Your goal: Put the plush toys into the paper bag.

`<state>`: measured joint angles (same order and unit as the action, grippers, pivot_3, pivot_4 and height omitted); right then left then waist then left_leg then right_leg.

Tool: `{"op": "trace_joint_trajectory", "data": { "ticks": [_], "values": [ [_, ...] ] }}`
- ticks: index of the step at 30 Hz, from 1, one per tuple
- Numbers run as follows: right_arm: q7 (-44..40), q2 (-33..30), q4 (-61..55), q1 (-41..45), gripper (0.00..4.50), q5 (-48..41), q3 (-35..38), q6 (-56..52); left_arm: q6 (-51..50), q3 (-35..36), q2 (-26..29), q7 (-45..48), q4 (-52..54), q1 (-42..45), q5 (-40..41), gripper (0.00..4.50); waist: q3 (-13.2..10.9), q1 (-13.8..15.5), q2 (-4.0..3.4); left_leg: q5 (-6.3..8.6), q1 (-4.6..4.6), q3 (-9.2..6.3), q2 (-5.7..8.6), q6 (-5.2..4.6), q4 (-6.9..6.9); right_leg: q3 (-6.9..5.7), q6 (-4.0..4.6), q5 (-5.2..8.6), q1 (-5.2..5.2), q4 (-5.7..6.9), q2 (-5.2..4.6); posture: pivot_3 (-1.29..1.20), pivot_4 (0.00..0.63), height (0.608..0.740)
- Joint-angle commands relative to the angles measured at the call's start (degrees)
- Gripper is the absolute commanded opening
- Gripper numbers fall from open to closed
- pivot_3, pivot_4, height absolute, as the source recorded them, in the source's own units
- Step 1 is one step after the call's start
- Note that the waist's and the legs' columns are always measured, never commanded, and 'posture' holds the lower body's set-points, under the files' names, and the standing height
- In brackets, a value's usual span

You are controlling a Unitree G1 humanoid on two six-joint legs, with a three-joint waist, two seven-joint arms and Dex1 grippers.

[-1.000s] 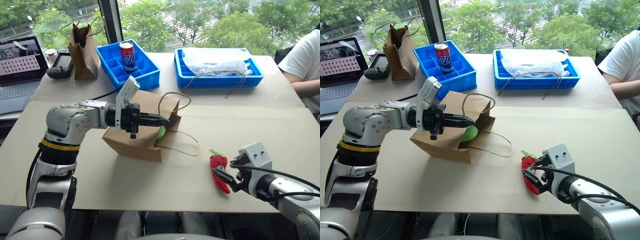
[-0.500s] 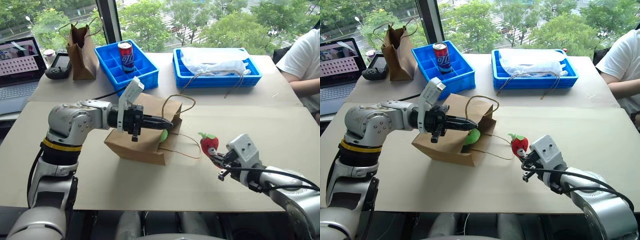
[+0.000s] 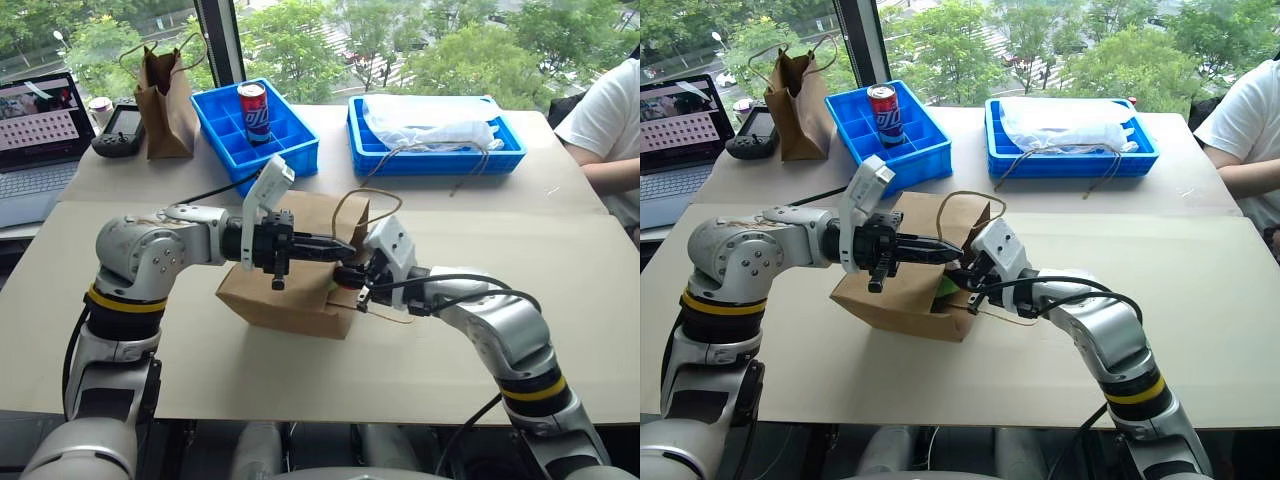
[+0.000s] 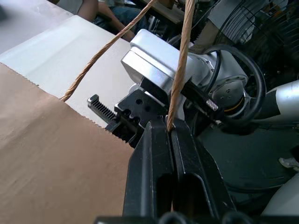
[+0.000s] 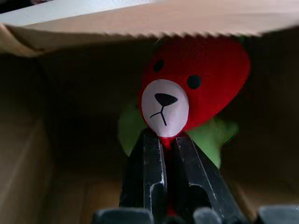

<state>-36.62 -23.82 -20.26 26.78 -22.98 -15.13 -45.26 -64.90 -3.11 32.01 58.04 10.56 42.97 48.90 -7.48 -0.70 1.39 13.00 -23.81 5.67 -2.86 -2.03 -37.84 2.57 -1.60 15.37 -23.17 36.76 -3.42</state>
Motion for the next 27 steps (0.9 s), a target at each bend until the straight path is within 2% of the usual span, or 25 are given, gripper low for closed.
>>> {"op": "trace_joint_trajectory", "data": {
  "ticks": [1, 5, 7, 8, 9, 12, 17, 20, 22, 24, 27],
  "values": [
    [-1.96, 3.6, 3.39, 2.19, 0.82, -1.18, 0.04, 3.14, 0.44, 0.81, 0.32, -0.16, 2.23, 0.08, 1.12, 0.0, 0.0, 0.17, 0.0, 0.0, -0.02, 0.0, 0.02, 0.0, 0.0, 0.0, 0.0, 0.0, -0.01, -0.01, -0.02, 0.0, 0.15, 0.724],
    [-2.41, 4.21, 3.12, 0.89, 2.01, -0.53, 0.28, 3.85, 0.91, 0.9, 0.43, -0.86, 2.4, 0.01, 0.99, 0.0, 0.0, 0.47, 0.0, 0.0, -0.05, 0.0, 0.01, 0.01, 0.0, -0.04, 0.0, 0.0, 0.03, 0.01, -0.05, 0.0, 0.15, 0.724],
    [-2.45, 2.71, 0.0, -2.13, 2.86, -1.42, 2.22, 3.39, 0.96, 1.04, 0.64, -0.97, 2.44, -0.41, 1.15, 0.0, 0.0, 0.45, -0.01, 0.0, -0.06, 0.0, 0.01, 0.01, 0.0, -0.04, 0.0, 0.0, 0.01, 0.01, -0.05, 0.0, 0.15, 0.724],
    [-2.15, 1.82, -1.72, -3.85, 3.08, -1.96, 3.61, 2.88, 0.97, 1.08, 0.71, -0.92, 2.46, -0.61, 1.26, 0.0, 0.0, 0.51, -0.01, 0.0, -0.06, 0.0, 0.01, 0.01, 0.01, -0.04, 0.0, 0.0, 0.01, 0.0, -0.05, 0.0, 0.15, 0.724],
    [-1.67, 1.16, -3.15, -5.27, 3.58, -2.47, 4.91, 2.29, 1.01, 1.09, 0.74, -0.93, 2.46, -0.74, 1.32, 0.0, 0.0, 0.58, -0.01, 0.0, -0.06, -0.04, 0.0, 0.01, 0.02, -0.08, 0.0, 0.0, 0.02, 0.01, -0.05, 0.0, 0.15, 0.724],
    [-0.27, -2.23, -7.14, -9.33, 4.43, -1.85, 9.05, 2.26, 1.51, 0.8, 0.61, -0.91, 1.98, -0.73, 1.02, 0.0, 0.0, 0.52, -0.01, 0.0, -0.06, -0.03, 0.02, 0.02, 0.01, -0.05, 0.0, 0.0, 0.01, -0.01, -0.05, 0.0, 0.15, 0.724],
    [-2.45, -10.85, -14.61, -17.54, 4.43, -3.94, 18.77, 1.39, 1.96, 0.33, 0.58, -0.46, 1.56, -0.64, 0.93, 0.0, -0.01, 0.56, -0.01, -0.04, -0.01, -0.04, 0.02, 0.07, 0.01, -0.04, 0.01, 0.0, 0.04, 0.0, -0.03, 0.0, 0.15, 0.724],
    [-3.51, -16.51, -15.93, -21.85, 4.43, -0.96, 20.76, 4.02, 2.2, 0.1, 0.51, -0.17, 1.17, -0.48, 0.9, 0.0, -0.01, 0.61, 0.0, -0.04, 0.0, -0.05, 0.03, 0.07, 0.0, -0.03, 0.01, 0.01, 0.05, -0.01, -0.03, 0.0, 0.15, 0.724],
    [-3.93, -20.29, -15.04, -24.2, 4.43, 3.68, 18.2, 7.56, 2.33, -0.04, 0.33, -0.08, 0.82, -0.3, 0.85, 0.0, 0.0, 0.51, -0.01, -0.04, 0.0, -0.06, 0.03, 0.07, 0.0, -0.03, 0.01, 0.01, 0.07, -0.05, -0.02, 0.0, 0.15, 0.724],
    [-3.79, -23.02, -13.46, -24.94, 4.43, 10.52, 12.01, 12.7, 2.31, 0.0, 0.13, -0.06, 0.59, -0.11, 0.98, 0.0, -0.01, 0.24, 0.0, -0.04, 0.02, -0.04, 0.04, 0.07, 0.0, 0.03, 0.0, 0.01, 0.06, -0.04, -0.01, 0.0, 0.15, 0.724],
    [-1.28, -21.42, -10.25, -22.41, 4.43, 18.09, 4.97, 19.92, 2.15, 0.12, 0.11, -0.1, 0.54, 0.11, 1.16, 0.0, -0.01, -0.23, 0.0, -0.05, 0.05, -0.08, 0.02, 0.06, 0.0, 0.04, 0.03, 0.03, 0.06, -0.02, 0.05, 0.0, 0.15, 0.724]
  ]
}}
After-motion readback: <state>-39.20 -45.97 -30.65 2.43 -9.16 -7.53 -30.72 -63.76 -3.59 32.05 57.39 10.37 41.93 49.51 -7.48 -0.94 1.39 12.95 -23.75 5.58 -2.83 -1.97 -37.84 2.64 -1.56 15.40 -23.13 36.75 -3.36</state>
